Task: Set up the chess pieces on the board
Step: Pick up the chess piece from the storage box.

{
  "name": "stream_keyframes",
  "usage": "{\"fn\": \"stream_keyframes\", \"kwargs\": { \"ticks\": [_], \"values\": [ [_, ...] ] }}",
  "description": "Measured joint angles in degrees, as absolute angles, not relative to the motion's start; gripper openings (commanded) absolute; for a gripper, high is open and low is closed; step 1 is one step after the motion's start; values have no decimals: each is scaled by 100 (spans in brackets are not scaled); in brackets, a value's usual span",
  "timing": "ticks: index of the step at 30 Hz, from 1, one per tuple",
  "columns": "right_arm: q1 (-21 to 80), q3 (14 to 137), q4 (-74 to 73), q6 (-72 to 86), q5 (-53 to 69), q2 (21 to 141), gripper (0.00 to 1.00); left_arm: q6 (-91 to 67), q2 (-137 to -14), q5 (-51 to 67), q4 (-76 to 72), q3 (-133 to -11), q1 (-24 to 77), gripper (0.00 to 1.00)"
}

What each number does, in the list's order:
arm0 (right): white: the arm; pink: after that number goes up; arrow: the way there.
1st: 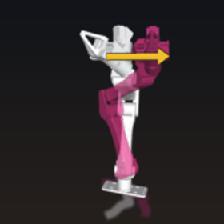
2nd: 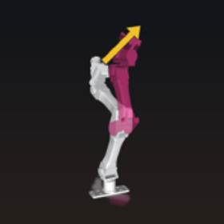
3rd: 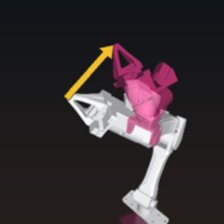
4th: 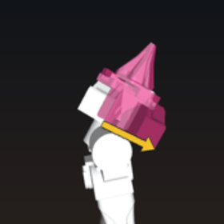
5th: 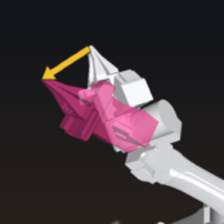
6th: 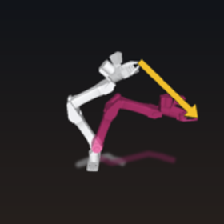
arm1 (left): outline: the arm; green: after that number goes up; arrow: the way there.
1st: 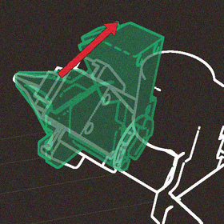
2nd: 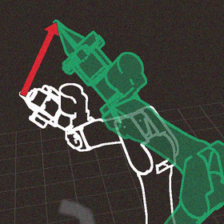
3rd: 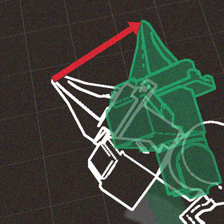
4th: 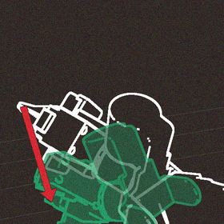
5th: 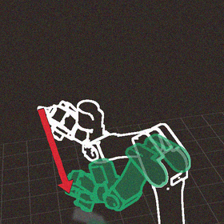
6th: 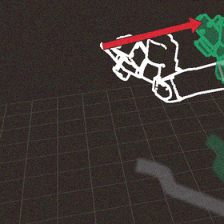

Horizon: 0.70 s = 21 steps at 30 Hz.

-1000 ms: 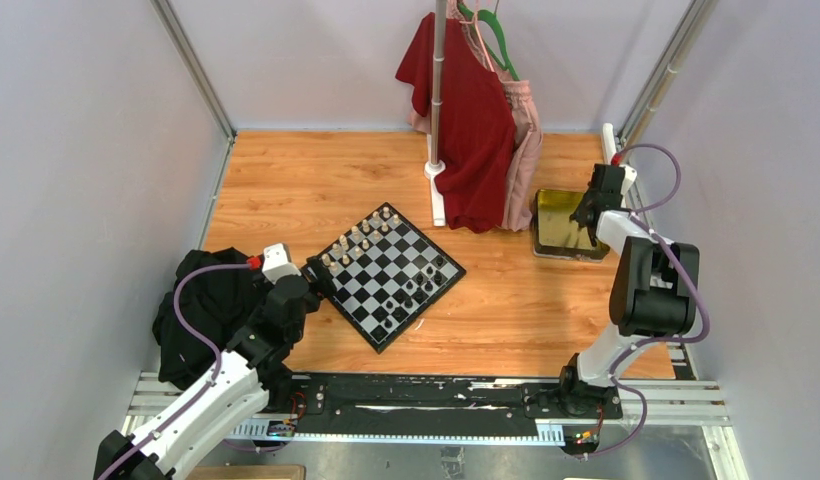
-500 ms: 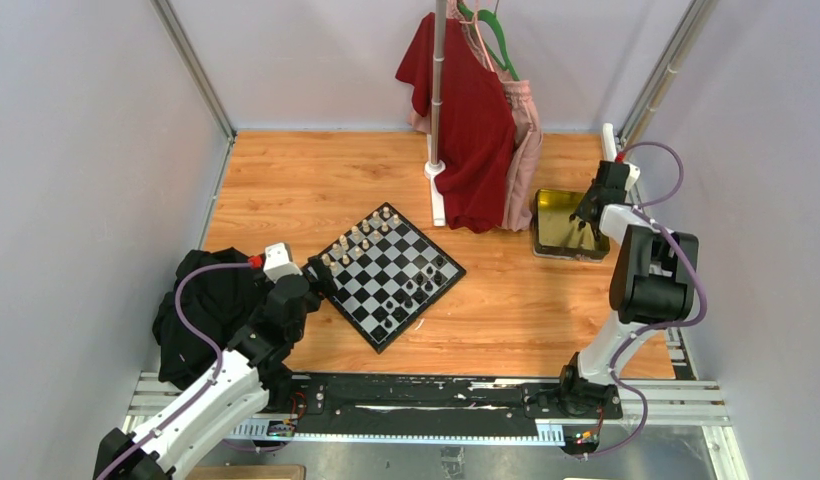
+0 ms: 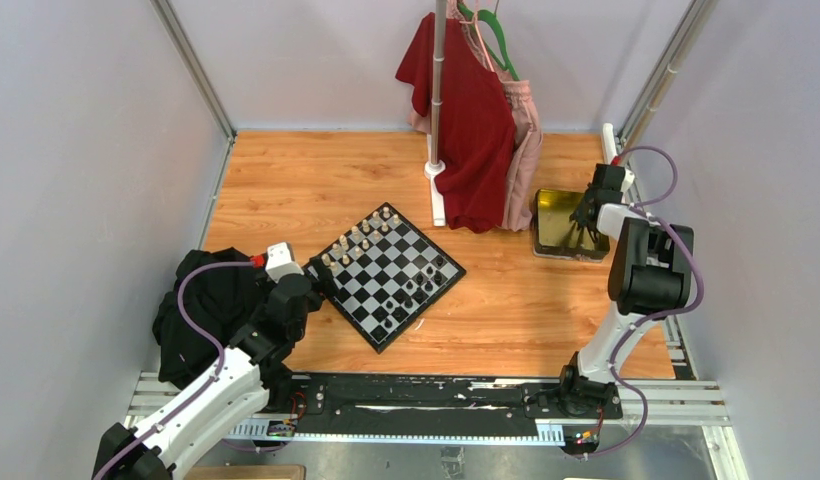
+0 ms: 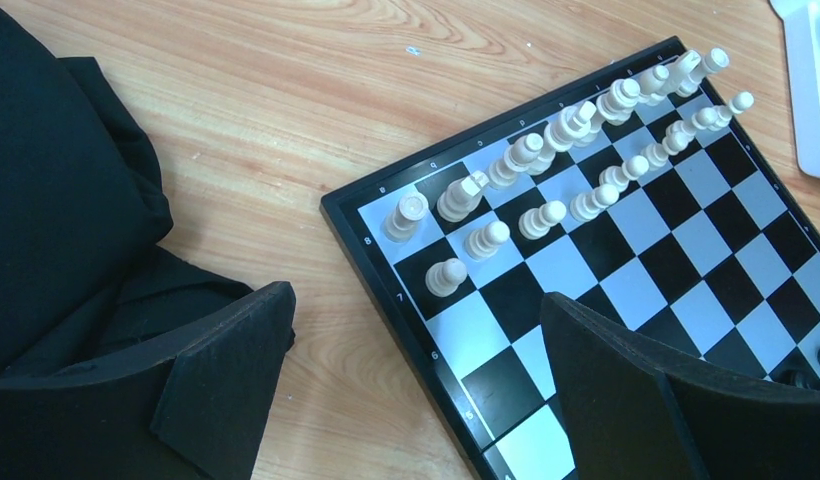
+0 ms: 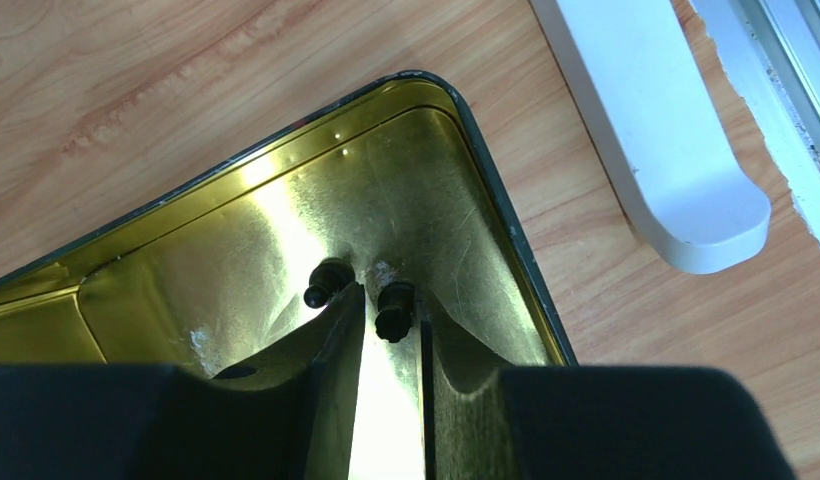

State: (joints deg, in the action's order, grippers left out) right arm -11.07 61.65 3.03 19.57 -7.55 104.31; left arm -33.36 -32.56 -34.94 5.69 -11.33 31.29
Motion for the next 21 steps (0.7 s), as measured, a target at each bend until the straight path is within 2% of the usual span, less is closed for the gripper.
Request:
{"fn": "stream_keyframes", "kwargs": {
  "ticks": [11,21],
  "values": [
    [-1135,6213,325,1990,-744,10506,0,-3334,-3291,-3487,563,-1133,3129,100],
    [-1138,6176,231,1994,-742,10304,0,-3334,-3208,-3483,567,-1133,3129,100]
  ]
}}
